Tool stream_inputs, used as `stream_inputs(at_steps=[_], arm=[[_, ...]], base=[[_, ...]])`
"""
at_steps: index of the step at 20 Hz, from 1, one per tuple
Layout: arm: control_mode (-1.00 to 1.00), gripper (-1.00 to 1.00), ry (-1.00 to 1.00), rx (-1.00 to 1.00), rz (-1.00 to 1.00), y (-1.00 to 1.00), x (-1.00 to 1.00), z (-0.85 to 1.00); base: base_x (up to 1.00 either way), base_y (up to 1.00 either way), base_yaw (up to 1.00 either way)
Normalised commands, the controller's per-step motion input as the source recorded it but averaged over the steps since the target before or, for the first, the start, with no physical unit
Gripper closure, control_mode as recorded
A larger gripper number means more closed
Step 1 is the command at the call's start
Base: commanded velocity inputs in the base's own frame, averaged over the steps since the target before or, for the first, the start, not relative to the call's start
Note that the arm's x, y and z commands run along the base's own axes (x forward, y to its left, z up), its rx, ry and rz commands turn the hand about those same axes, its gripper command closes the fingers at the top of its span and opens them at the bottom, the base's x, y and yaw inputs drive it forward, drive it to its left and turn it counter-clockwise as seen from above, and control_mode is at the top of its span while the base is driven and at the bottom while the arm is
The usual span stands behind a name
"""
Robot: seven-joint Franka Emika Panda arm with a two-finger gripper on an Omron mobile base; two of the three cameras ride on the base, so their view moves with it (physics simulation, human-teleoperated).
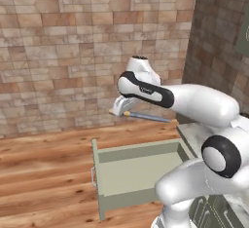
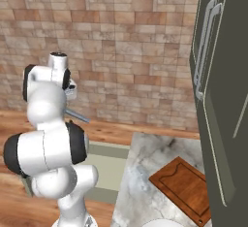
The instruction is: Pick up the knife from the drawer and place it on the cutting board. Then place the meat from the plate to the cutting board.
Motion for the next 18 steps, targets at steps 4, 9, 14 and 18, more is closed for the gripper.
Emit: stream_inputs(at_steps=[4,9,14,18], arm=[[-1.0,1.0,0.36,-0.12,0.0,0.0,-0.02,0.61],[-1.0,1.0,0.21,-0.14,0.0,-0.17,-0.09,0.23],[-1.0,1.0,-0.05,-0.12,0.0,-0.35,-0.2,0.0],[-1.0,1.0,-0.13,-0.06,0.02,-0.44,-0.26,-0.04]], base=[[0.0,0.0,0.0],[0.0,0.0,0.0],[0.0,0.0,0.0],[0.0,0.0,0.0]])
